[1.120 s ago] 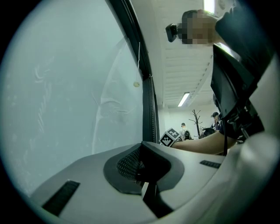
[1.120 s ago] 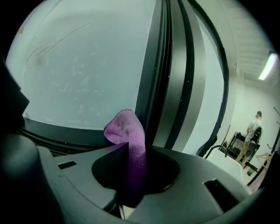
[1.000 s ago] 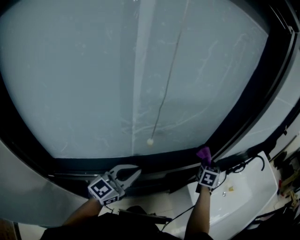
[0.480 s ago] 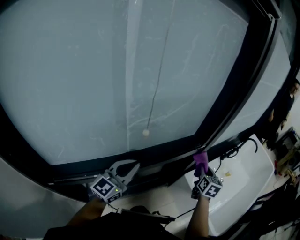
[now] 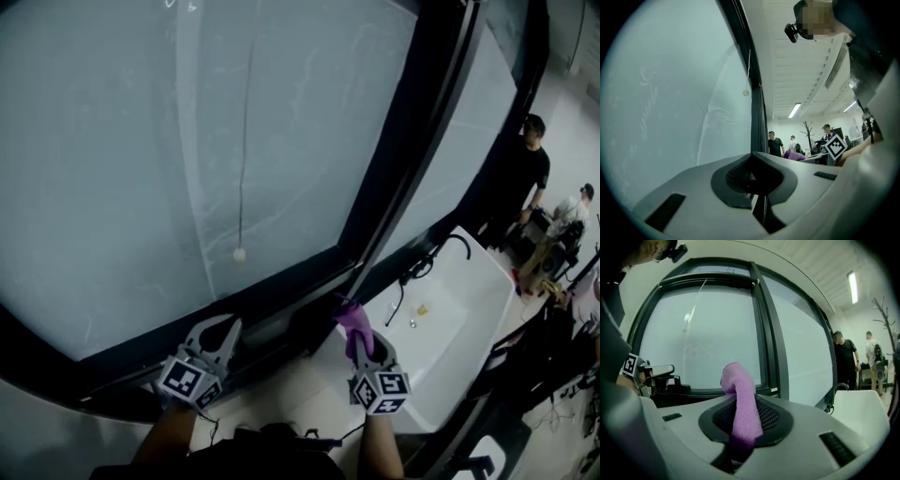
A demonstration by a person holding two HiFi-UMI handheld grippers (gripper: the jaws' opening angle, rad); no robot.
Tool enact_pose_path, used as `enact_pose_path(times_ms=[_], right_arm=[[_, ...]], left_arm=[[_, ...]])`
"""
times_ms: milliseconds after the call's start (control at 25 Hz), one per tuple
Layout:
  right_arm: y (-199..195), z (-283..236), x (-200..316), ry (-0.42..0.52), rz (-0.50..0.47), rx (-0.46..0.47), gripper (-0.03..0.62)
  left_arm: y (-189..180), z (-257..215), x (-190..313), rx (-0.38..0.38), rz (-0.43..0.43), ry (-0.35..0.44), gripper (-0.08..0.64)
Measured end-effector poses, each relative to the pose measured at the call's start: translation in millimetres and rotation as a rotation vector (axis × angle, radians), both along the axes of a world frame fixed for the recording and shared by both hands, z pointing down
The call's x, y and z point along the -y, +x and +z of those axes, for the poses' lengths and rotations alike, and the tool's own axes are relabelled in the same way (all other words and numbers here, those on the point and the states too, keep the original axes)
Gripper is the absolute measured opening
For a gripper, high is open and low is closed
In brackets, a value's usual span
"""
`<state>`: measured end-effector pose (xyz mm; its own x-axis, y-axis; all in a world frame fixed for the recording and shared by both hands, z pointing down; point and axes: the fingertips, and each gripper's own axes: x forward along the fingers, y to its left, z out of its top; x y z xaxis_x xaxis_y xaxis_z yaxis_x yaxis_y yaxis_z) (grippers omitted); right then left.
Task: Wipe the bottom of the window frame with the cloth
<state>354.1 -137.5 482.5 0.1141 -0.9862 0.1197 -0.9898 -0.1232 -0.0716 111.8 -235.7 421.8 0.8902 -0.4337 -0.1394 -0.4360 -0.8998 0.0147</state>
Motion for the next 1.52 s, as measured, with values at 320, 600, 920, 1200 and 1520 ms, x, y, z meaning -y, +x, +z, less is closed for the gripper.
enact_pose_path(times_ms=[320,600,920,1200,1520], right_arm=[[-17.4,-35.0,-3.2,0.123,-0.116,-0.042,0.078],[-20.7,-34.8,5.3,0.132,-0.203,-0.063,0.075],[-14.8,-34.8,13.8,0.134,-0.220,-0.044,0.074],[-16.6,-33.0,8.6,0.114,-0.234,-0.024,0.074],[-23.4,-28.4,1.2,0.080,-0.244,-0.024,0.074]], left_arm=[[4.6,1.9,5.2,0.036,-0.108,0.006,0.003],[-0.2,-6.0,-10.9,-0.078,-0.140,-0.041,0.003],[9.0,-16.7,-32.1,-0.043,-0.155,0.038,0.003],[15.5,-23.8,-39.1,-0.022,-0.129,0.083,0.003],[9.7,-15.7,-45.4,-0.031,-0.111,0.089,0.003]])
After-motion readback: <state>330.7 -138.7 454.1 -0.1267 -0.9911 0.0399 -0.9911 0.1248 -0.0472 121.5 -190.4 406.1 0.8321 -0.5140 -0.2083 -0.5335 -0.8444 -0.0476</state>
